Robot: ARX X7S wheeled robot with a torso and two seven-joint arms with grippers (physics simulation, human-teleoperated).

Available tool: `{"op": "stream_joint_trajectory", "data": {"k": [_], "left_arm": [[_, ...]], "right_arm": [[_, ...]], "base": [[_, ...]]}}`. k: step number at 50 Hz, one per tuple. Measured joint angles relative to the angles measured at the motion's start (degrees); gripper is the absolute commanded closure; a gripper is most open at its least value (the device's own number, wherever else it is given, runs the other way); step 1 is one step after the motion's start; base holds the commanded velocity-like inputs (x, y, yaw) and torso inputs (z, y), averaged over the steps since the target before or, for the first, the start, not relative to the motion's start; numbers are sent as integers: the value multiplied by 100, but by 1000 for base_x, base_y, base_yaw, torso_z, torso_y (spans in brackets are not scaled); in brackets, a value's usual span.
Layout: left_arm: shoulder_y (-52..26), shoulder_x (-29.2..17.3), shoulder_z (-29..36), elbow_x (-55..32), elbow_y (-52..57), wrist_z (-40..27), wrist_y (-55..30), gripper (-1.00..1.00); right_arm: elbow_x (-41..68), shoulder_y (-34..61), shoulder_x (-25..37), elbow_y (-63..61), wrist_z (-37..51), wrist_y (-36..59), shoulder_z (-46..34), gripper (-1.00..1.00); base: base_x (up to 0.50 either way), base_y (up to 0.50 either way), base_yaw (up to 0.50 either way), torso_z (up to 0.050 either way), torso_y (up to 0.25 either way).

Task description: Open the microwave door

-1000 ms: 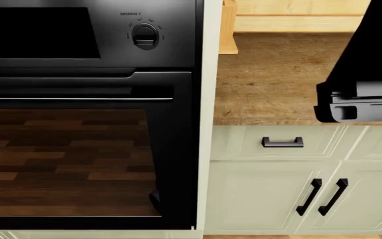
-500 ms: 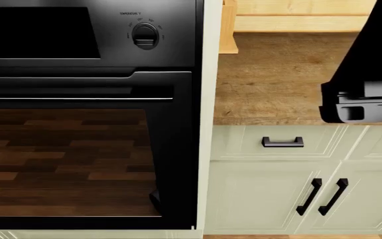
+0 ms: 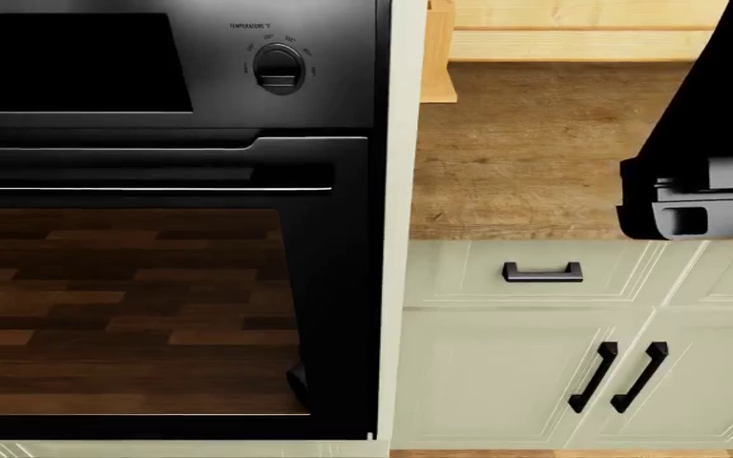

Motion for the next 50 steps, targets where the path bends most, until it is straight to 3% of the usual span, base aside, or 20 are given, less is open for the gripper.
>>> {"op": "stream_joint_trajectory", "data": {"k": [32, 50], "left_arm": [[-613, -149, -425, -2047, -411, -1514, -611, 100], [-659, -193, -386, -2147, -448, -1547, -604, 100]], "right_arm": [[40, 762, -90, 40, 111, -173, -754, -100], [86, 889, -144, 48, 149, -163, -845, -100]], "base": [[-3, -4, -2, 2, 7], [-2, -4, -2, 4, 10]]}}
